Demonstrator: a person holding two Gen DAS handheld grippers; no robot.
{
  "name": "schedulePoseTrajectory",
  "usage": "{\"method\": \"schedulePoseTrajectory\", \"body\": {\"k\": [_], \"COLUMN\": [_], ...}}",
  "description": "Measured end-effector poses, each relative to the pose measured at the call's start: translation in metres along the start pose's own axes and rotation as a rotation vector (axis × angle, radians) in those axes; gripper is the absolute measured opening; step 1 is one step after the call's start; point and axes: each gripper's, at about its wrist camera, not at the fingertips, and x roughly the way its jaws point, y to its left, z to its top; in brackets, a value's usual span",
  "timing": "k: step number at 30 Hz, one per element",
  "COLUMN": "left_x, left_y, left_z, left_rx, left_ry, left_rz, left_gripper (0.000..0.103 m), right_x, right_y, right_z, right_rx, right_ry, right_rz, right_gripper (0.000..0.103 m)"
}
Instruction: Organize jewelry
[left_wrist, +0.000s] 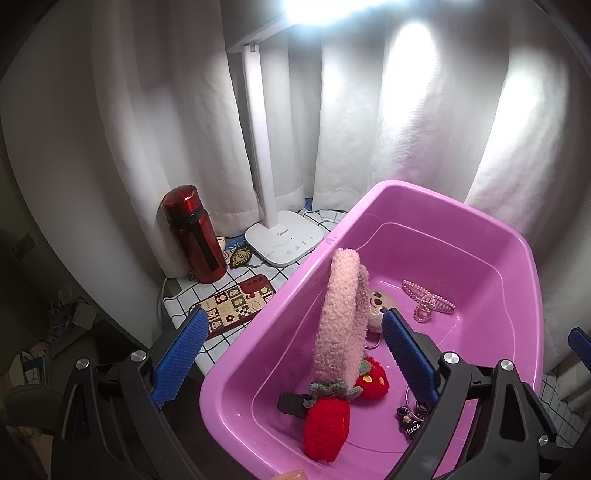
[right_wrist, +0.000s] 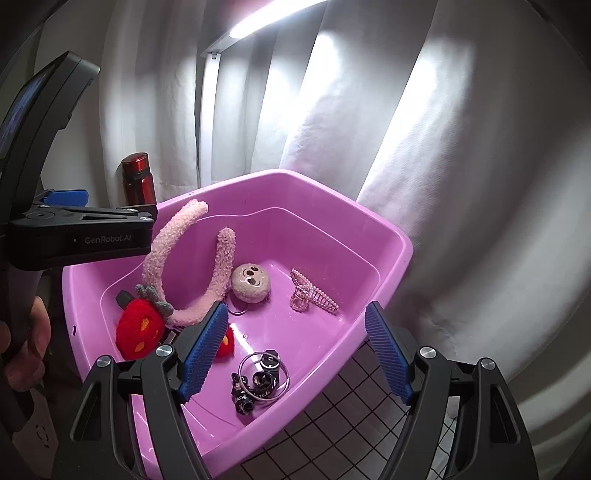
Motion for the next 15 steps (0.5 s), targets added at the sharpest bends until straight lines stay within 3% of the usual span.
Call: {"method": "schedulePoseTrajectory", "body": {"k": [15], "left_x": [-0.010], "left_y": [-0.008], "left_z": [-0.006], "left_rx": [0.021], "left_ry": [0.027], "left_rz": [-0.024], "left_gripper": [0.093], "right_x": [-0.011], "right_y": [-0.006], "right_z": [-0.005], "right_rx": [0.027], "right_ry": [0.005], "right_rz": [-0.017], "right_gripper": [0.073]}}
